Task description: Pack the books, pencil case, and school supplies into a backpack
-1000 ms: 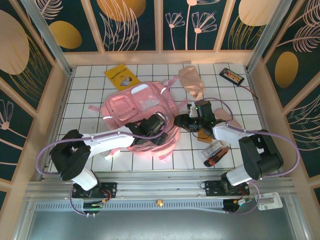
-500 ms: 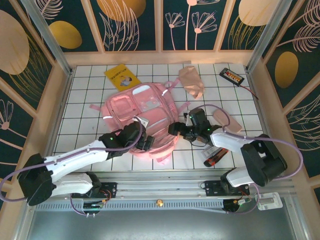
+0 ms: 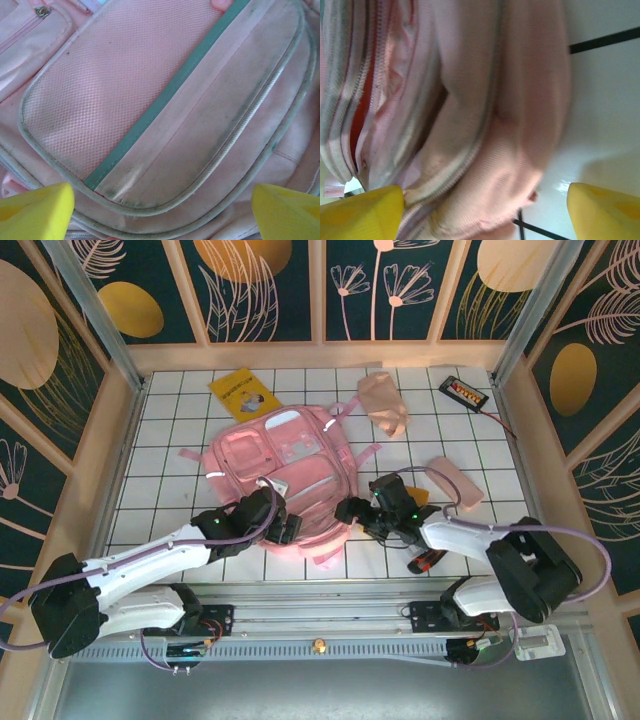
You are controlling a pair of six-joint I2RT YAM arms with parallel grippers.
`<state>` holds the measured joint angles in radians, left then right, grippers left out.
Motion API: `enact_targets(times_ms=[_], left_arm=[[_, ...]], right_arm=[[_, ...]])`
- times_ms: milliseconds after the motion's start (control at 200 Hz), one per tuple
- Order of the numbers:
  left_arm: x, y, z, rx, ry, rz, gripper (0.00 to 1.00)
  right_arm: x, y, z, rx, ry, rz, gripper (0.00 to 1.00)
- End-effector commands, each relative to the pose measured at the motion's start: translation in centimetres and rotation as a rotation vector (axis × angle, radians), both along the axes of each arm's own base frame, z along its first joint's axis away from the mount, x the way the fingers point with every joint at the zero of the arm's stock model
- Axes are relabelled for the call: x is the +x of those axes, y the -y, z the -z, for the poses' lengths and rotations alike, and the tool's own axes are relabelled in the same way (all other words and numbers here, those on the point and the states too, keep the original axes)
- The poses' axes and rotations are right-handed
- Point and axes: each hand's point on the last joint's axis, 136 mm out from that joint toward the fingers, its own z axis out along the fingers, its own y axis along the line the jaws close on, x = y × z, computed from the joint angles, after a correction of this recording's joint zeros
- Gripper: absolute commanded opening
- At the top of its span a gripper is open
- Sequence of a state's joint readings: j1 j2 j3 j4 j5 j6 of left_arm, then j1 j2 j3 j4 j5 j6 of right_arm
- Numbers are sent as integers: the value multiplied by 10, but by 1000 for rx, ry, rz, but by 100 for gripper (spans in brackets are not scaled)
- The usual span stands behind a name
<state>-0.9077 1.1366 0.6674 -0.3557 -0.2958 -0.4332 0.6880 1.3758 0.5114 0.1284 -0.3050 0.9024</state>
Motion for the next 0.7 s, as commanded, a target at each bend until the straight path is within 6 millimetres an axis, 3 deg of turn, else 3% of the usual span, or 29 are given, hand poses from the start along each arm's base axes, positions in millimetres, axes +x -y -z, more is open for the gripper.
enact_targets(times_ms=[0,100,185,230,335,385,605,696], left_arm=[[-7,-10,6,2,-30,-21,91],[-8,-12,4,-8,-26,-24,91],[-8,-12,4,-13,-29,-22,91],[-8,-12,5,-11,-33,-21,91],[-10,-10,9,-12,-49,-16,91],[-10,-9,9,-16,-53,-15,91],[-14,-6,11,-86,-76,-25,89],[-15,-7,13,-146,-87,-53,86]], right_arm=[[18,-21,-12,58,42,26,84],[20,-26,-2,65,19,29,82],[22,-28,3,80,12,37,73],[23,-28,4,82,12,47,58],[31,-27,-10,91,60,64,11],[36,-25,-20,86,90,63,0],[86,7,-94,127,220,101,0],[100,17,-112,140,234,95,0]])
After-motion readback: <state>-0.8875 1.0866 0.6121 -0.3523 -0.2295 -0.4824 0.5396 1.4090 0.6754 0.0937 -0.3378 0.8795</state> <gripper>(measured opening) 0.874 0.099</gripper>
